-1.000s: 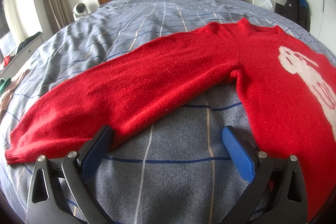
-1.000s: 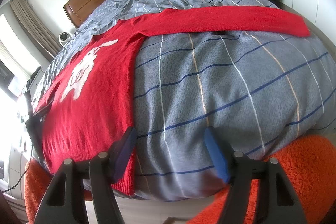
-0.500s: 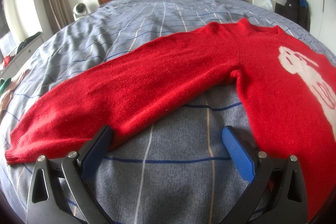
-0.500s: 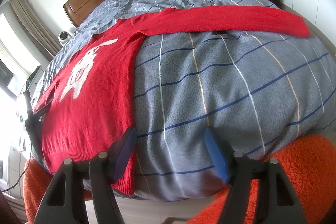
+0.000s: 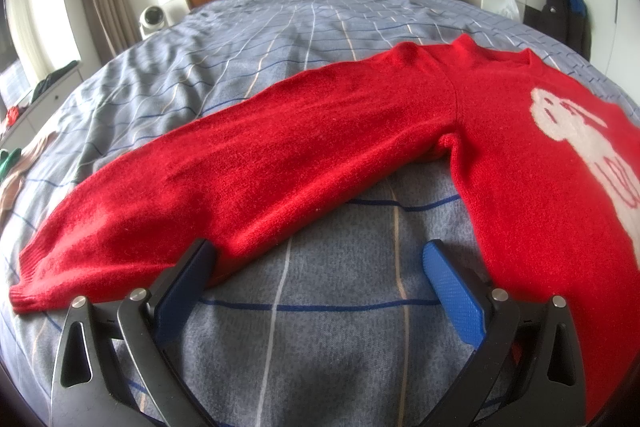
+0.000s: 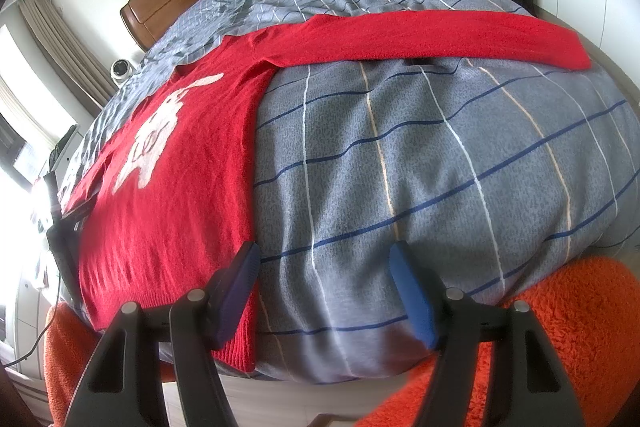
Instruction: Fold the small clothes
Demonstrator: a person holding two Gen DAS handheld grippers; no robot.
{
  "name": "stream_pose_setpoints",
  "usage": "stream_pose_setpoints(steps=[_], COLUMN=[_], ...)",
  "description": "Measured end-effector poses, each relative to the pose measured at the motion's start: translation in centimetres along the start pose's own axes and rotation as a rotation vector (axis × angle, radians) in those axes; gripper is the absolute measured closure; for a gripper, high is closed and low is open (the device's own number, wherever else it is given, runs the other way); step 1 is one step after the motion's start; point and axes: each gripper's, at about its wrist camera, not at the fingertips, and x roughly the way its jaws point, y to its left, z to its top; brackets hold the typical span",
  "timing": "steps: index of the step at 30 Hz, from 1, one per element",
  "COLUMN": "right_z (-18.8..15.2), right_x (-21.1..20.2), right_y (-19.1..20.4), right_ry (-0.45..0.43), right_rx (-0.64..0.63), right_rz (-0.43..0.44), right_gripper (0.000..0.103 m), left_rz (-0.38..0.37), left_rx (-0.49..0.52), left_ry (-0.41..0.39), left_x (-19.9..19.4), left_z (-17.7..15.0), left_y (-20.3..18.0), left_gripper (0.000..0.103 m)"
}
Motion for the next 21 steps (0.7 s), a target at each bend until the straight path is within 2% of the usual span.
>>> stream_pose_setpoints(steps=[9,12,14,17,21], right_z=[0.1,0.7,1.6,3.1,4.4], right_x=[-0.3,-1.0,-1.8,-2.9,-3.8], right_y=[-0.9,-1.8,-3.1,-5.8,-12.0], right_ry=[-0.012,-0.044,-0.081,-0.133,-0.201], right_rx=[0.034,0.085,0.143,0.237,0.488], right_rz=[0.026,0.059,0.096,0.105,0.151], right_gripper=[0.036,0.036,0.036,0.036,0.036], left_rz=[0.0,0.002,0.005,0.005,0.003], left_rx=[0.0,0.0,0.002,0.003,0.002], left_ry=[0.0,-0.002,-0.001,-0.002,-0.002], left_x=[-0.1,0.0,-0.1,-0.2,-0.2], left_z=[0.0,0.0,-0.1,-0.1,-0.1], left_y=[0.0,0.0,0.0,0.0,-0.1], left_gripper=[0.0,0.0,0.0,0.0,0.0])
